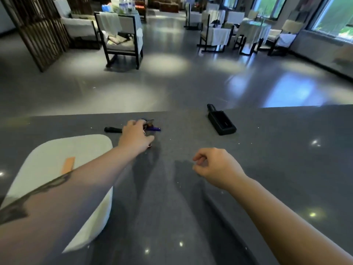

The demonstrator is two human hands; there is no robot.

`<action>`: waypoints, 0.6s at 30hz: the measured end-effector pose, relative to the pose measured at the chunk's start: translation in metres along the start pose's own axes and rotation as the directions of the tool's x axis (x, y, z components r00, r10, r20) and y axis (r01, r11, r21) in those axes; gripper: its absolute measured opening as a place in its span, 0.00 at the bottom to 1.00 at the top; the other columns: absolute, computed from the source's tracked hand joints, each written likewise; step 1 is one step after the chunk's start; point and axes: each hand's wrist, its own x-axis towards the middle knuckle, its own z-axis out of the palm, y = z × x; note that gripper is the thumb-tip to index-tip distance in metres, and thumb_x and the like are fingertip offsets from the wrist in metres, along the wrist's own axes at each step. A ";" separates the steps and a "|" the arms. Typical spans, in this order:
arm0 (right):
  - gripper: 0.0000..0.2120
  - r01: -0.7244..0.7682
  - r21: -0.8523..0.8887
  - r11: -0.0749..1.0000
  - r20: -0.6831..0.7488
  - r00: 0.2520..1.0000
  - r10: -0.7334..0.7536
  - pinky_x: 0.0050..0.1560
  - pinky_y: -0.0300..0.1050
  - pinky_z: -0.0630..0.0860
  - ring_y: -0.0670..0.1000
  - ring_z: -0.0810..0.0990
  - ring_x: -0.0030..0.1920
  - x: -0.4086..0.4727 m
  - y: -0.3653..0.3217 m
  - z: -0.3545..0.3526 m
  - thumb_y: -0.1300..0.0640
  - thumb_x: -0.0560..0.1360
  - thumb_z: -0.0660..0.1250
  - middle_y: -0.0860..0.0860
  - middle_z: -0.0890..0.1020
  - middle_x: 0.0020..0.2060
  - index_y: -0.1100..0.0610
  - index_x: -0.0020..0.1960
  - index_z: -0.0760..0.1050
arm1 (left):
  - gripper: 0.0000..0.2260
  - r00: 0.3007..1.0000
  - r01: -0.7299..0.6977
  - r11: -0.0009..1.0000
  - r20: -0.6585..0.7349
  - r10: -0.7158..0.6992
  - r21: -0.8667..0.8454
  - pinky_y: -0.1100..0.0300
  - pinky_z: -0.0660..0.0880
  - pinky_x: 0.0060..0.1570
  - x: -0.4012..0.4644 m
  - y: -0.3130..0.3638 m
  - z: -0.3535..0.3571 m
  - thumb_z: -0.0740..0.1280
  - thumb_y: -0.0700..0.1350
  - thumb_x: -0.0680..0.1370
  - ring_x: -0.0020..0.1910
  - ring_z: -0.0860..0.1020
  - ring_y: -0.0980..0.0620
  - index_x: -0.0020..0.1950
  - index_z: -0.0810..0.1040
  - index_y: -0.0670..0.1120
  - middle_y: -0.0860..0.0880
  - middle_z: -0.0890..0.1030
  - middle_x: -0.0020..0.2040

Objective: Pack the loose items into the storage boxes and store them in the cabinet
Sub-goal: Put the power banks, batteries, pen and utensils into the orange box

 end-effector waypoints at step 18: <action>0.42 -0.423 -0.069 0.903 -0.343 0.861 0.377 0.64 0.58 0.67 0.62 0.64 0.67 0.211 0.115 -0.012 0.37 0.68 0.70 0.61 0.67 0.66 0.62 0.70 0.60 | 0.26 0.959 -0.276 0.961 -0.066 0.274 -0.026 0.57 0.66 0.61 0.045 0.000 0.072 0.75 0.46 0.69 0.62 0.71 0.48 0.65 0.73 0.49 0.50 0.76 0.61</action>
